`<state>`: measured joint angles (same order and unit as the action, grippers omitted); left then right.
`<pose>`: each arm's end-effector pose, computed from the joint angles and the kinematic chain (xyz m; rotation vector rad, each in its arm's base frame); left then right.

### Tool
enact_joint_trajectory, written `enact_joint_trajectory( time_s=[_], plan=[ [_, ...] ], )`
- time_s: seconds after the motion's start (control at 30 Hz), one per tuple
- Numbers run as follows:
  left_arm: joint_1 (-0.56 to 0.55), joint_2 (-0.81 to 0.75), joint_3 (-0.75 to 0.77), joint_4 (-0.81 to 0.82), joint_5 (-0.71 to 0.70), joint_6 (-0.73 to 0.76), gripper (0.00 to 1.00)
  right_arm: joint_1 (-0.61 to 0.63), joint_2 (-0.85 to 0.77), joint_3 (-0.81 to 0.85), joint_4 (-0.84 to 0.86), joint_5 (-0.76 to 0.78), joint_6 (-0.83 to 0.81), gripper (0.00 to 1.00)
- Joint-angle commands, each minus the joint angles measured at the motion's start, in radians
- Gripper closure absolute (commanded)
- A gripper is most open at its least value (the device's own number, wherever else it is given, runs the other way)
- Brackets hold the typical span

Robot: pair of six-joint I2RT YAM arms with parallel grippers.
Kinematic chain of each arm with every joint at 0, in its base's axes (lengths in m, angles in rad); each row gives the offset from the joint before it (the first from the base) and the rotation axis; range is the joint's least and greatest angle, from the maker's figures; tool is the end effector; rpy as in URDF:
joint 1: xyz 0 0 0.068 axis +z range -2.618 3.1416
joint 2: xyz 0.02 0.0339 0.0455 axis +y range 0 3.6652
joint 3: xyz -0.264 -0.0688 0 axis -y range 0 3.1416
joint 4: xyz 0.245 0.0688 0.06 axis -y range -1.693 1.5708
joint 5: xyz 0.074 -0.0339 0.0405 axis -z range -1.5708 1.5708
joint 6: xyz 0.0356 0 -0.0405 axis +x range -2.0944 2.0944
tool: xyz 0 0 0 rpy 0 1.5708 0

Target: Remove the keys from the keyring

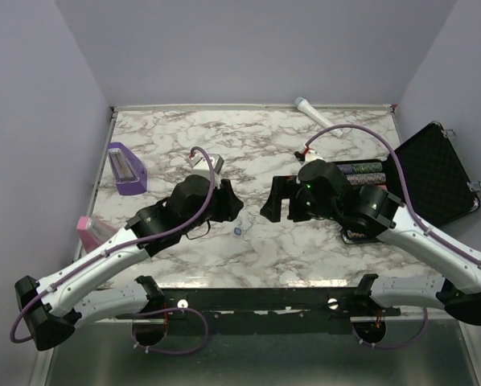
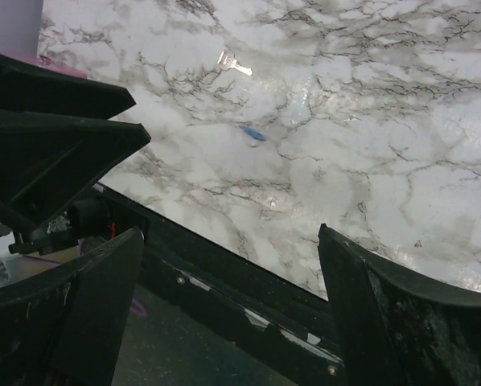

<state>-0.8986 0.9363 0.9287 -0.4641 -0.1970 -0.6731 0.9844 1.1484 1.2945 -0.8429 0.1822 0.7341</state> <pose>0.1337 -0.1568 0.3348 0.1111 2.1215 -0.7707 0.1321 0.1872 0.3794 -0.1939 2.3453 0.6915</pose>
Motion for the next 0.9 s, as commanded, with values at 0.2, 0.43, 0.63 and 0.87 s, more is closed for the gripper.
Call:
enact_joint_trajectory(
  time_s=[0.2, 0.43, 0.63, 0.87],
  plan=[
    [0.000, 0.030, 0.074, 0.005, 0.021, 0.040, 0.27, -0.001, -0.029, -0.017, -0.036, 0.028, 0.011, 0.04],
    [-0.002, -0.033, 0.102, -0.094, -0.021, 0.076, 0.18, -0.003, -0.026, -0.014, -0.035, 0.039, 0.007, 0.04],
    [0.001, -0.149, 0.070, -0.171, -0.051, 0.105, 0.13, -0.001, -0.056, -0.053, 0.007, 0.054, 0.001, 0.04],
    [0.003, -0.289, 0.027, -0.258, -0.076, 0.139, 0.01, -0.003, -0.058, -0.077, 0.018, 0.065, -0.010, 0.04]
  ],
)
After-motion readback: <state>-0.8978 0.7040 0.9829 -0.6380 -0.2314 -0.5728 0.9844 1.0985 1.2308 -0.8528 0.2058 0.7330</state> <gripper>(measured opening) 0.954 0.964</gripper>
